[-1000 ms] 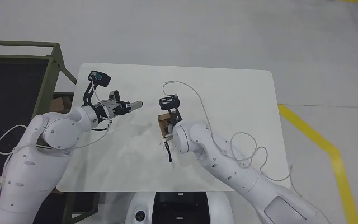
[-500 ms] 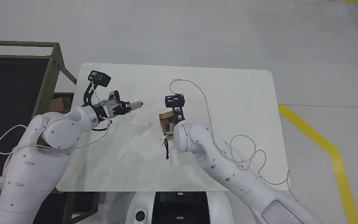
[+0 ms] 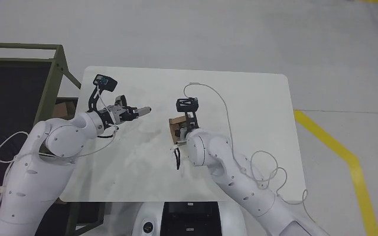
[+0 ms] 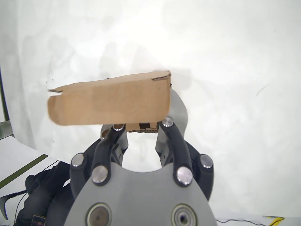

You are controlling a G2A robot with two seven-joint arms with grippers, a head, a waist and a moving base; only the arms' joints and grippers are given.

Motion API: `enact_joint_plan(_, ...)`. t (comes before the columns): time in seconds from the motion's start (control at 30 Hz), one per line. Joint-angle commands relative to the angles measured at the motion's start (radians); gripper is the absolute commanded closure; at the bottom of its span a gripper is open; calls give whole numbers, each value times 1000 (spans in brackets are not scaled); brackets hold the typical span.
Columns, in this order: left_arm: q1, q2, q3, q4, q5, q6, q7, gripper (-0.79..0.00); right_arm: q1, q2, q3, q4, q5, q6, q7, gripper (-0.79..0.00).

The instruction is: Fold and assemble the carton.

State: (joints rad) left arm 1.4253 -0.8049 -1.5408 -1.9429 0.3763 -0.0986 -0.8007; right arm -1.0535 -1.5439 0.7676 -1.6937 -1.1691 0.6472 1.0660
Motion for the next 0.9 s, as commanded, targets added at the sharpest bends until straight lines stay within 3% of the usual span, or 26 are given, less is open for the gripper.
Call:
enact_joint_plan(0.0, 0, -1, 2, 5, 0, -3, 8, -785, -34, 10, 28, -54, -4, -43, -8, -271)
enact_joint_plan(0.13, -34, -5, 26, 32, -6, 4, -11, -785, -121, 33, 96, -175, -14, -118, -21, -268)
enact_joint_plan(0.33, -163, -22, 159, 128, 6, 32, -56, -785, -235, 57, 192, -272, 22, -221, -57, -296)
enact_joint_plan(0.63, -353, -66, 368, 252, 41, 35, -63, -785, -292, 72, 256, -300, 60, -295, -62, -308)
enact_joint_plan(0.87, -411, -83, 440, 269, 85, -8, -88, -785, -304, 78, 276, -302, 79, -320, -63, -326)
